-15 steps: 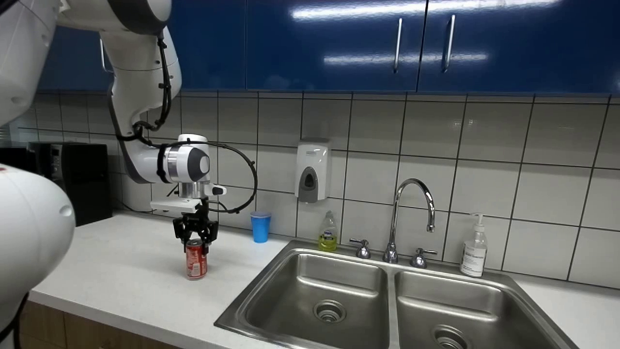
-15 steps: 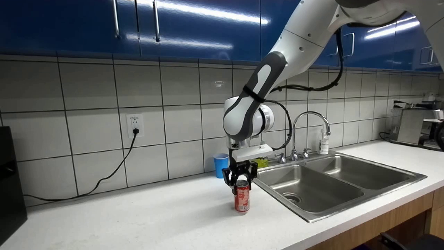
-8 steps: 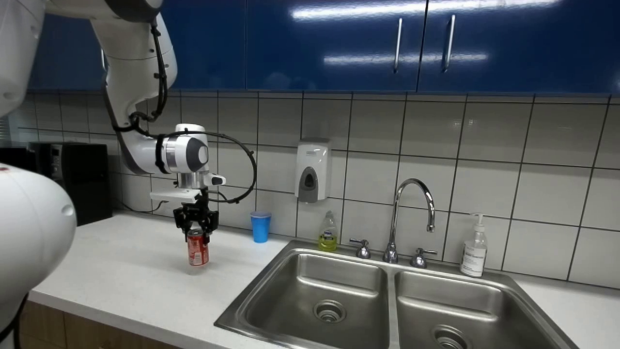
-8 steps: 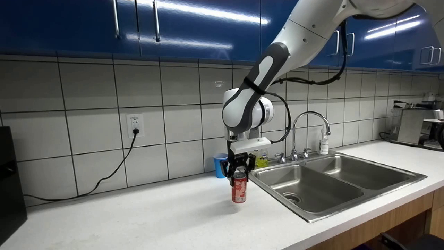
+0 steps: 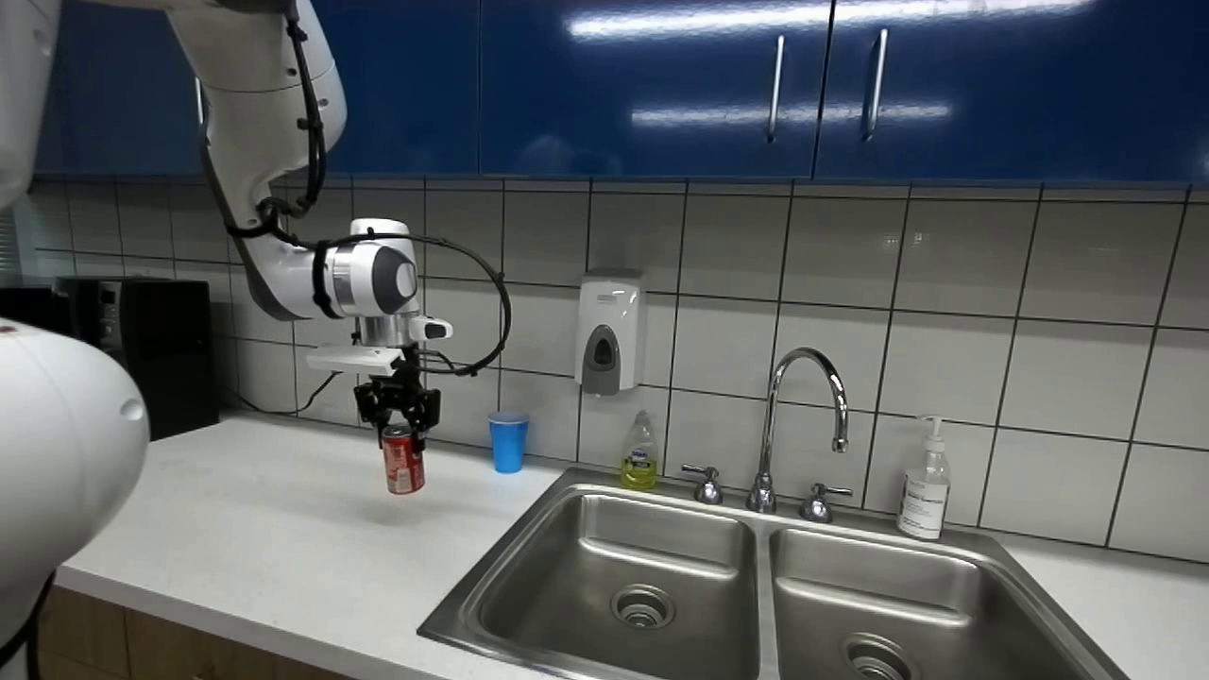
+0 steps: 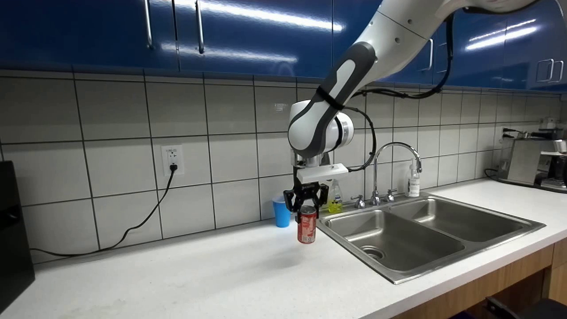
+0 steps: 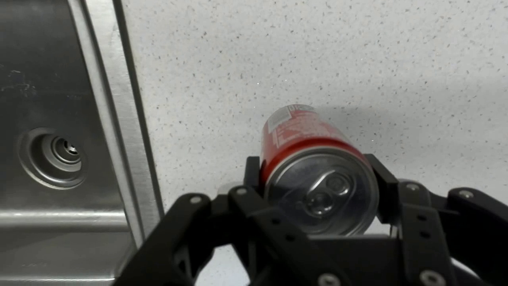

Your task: Put the red can inside the left sink

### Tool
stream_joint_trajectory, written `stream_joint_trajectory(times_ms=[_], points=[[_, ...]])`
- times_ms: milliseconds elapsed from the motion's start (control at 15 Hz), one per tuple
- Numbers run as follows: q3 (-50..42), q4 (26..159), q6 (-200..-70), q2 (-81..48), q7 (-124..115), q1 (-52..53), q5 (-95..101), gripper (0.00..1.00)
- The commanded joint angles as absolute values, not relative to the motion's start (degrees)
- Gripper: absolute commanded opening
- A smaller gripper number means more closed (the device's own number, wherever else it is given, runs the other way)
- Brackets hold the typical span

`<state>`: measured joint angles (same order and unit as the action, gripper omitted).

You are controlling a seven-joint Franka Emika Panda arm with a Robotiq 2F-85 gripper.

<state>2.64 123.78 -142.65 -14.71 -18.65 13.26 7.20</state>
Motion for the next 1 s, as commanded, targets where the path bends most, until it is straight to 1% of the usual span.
stream_joint_trajectory(times_ms=[0, 933], points=[[1.31, 124.38, -141.42, -12.45, -21.78, 12.51, 9.08, 0.38], [-6.36, 129.06, -145.44, -11.19, -26.83, 6.55, 9.31, 0.38]])
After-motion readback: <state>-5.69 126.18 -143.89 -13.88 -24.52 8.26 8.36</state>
